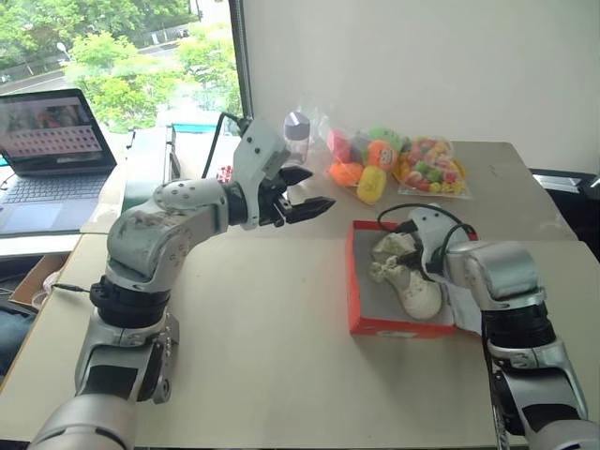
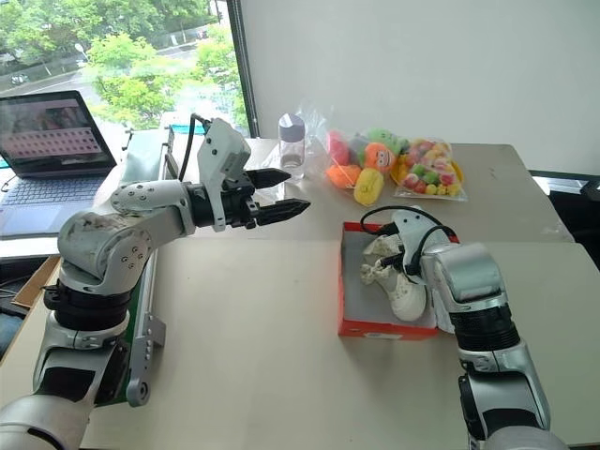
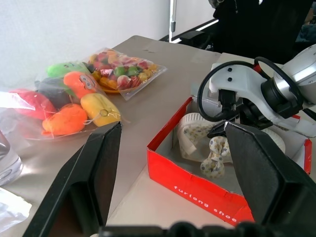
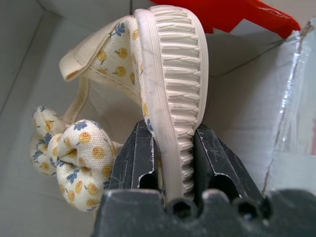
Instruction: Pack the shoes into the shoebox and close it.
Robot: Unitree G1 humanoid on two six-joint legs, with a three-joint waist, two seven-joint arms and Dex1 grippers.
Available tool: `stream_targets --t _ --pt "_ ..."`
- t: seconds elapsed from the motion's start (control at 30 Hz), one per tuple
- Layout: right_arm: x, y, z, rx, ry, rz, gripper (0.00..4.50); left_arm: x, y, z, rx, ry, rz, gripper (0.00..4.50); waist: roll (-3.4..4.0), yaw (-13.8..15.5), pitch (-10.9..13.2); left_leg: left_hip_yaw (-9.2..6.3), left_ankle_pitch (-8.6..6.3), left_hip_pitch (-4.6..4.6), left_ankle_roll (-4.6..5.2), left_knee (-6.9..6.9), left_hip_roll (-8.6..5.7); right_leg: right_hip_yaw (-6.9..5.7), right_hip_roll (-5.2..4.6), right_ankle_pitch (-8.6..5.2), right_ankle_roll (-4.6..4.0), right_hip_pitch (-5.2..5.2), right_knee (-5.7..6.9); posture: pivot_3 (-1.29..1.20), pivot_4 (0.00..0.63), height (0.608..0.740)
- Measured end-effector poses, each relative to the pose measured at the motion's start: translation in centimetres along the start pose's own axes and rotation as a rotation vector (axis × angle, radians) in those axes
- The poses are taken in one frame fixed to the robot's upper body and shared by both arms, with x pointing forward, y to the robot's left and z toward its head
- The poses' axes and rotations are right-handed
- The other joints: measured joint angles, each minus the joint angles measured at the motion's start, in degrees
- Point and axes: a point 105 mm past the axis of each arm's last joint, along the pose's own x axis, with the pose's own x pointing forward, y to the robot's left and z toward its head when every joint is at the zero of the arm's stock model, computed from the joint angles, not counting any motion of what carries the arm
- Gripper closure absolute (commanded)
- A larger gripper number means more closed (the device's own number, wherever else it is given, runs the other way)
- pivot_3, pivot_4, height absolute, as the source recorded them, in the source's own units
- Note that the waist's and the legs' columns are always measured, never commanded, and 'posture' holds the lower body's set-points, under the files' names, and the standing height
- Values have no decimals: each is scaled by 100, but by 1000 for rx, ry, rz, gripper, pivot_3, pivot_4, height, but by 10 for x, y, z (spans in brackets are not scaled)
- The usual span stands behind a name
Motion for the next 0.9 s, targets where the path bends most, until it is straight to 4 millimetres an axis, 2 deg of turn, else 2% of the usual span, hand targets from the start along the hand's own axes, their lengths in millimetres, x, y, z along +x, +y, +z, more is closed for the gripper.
stream_targets --t 0.07,0.23,0.37,0.53,0.6,0.7,0.9 --pt "0 -2 -1 -17 -2 -13 3014 0 1 -1 -4 8 4 924 0 10 0 0 0 0 0 3 0 -1 0 0 1 3 0 0 150 740" --pt "1 -7 -5 -48 -3 -33 1469 -3 1 0 7 18 9 924 -1 18 -1 -2 -1 3 1 4 1 -3 0 -1 2 7 -1 0 150 740" --pt "0 -5 -5 -56 -7 -27 52 -3 1 -2 -2 30 10 924 -1 26 -1 -4 -1 3 1 5 0 -5 -2 -1 2 10 -2 0 150 740" --pt "-5 -8 -1 -74 -15 -48 9 -3 1 -1 1 26 8 924 -1 43 -1 -4 -1 2 2 6 0 -5 -3 -1 2 10 -2 0 150 740" --pt "-12 -14 6 -85 -20 -64 9 -3 1 -1 1 27 9 924 -1 39 -1 -3 -1 2 2 6 0 -5 -2 -1 2 9 -2 0 150 740" --pt "-30 -16 31 -103 -80 -57 9 -2 1 -1 1 25 11 924 -1 19 -1 -4 -2 4 1 5 2 -5 1 -1 1 9 -1 0 150 740" --pt "-63 -3 78 -102 -250 78 9 -3 14 -5 -3 42 88 924 -1 15 -1 -3 -2 4 2 6 1 -6 -1 0 2 10 -1 0 150 740"
